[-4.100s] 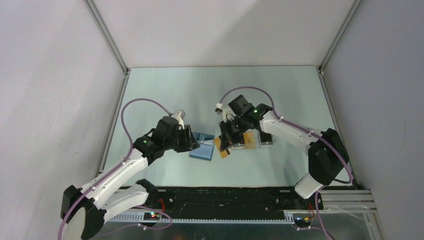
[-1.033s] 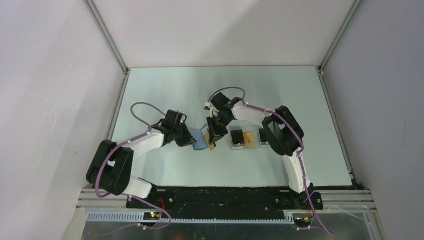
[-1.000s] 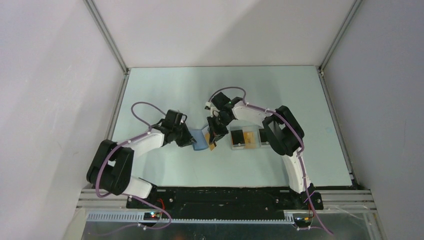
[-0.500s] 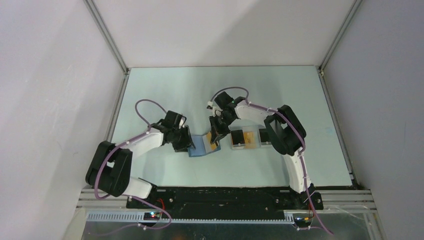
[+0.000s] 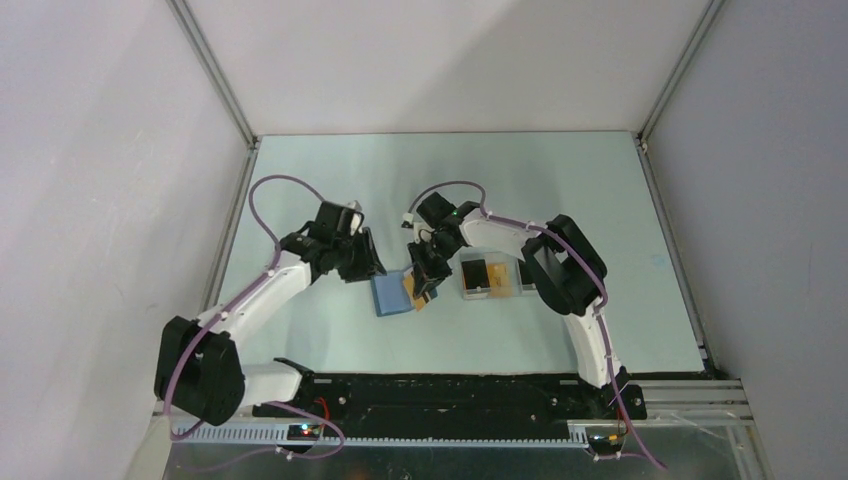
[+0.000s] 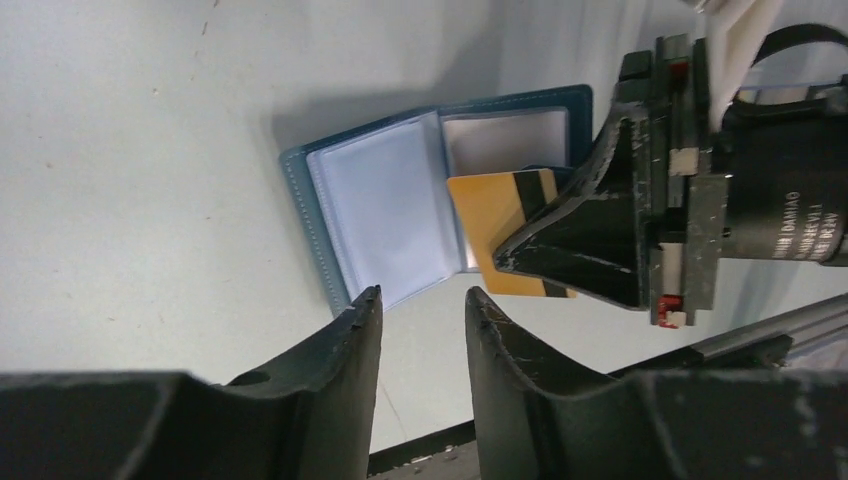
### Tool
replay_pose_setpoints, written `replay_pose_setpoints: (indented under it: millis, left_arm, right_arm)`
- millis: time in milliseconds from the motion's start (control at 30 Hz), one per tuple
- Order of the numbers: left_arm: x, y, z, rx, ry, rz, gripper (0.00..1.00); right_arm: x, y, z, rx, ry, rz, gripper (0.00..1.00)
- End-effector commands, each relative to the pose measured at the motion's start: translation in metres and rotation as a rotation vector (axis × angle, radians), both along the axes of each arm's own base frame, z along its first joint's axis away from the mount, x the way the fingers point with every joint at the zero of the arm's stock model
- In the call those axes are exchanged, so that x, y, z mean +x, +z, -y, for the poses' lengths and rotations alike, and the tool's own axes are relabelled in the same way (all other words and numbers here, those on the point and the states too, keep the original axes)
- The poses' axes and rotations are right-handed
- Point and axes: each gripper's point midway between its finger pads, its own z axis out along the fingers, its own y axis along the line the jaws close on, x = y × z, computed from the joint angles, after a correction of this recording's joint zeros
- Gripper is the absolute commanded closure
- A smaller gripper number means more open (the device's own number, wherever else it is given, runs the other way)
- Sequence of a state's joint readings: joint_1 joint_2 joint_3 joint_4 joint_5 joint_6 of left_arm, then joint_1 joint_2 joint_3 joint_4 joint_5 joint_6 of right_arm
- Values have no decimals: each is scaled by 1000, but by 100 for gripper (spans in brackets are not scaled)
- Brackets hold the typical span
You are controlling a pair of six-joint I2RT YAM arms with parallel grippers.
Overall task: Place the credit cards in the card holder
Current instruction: Insert the credit card into the card holder.
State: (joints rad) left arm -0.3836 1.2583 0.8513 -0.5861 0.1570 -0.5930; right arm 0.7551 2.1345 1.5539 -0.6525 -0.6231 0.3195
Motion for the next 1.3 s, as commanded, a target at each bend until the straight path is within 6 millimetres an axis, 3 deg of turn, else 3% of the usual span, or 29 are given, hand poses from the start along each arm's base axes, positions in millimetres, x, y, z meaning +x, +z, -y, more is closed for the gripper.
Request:
replay_pose_setpoints:
  millis: [0, 167, 300, 633, 1000, 1267]
  left_arm:
    - [0, 9, 12, -32, -37, -10, 61]
    - [-1, -23, 22, -30, -44, -96, 78]
    - [-2, -45, 25, -23, -40, -134, 79]
    - [-12, -89, 9, 85, -9, -240, 84]
    - [-15, -97, 5, 115, -16, -263, 90]
    - [-16, -99, 3, 129, -26, -271, 91]
  right_arm:
    - [5, 19, -13, 59, 1, 27, 100]
    - [3, 13, -14, 48, -12, 11, 100]
    - [5, 11, -11, 49, -23, 10, 100]
    - [6, -4, 3, 53, -45, -49, 100]
    - [6, -21, 2, 65, -35, -101, 100]
    - [9, -8, -11, 152, 8, -92, 100]
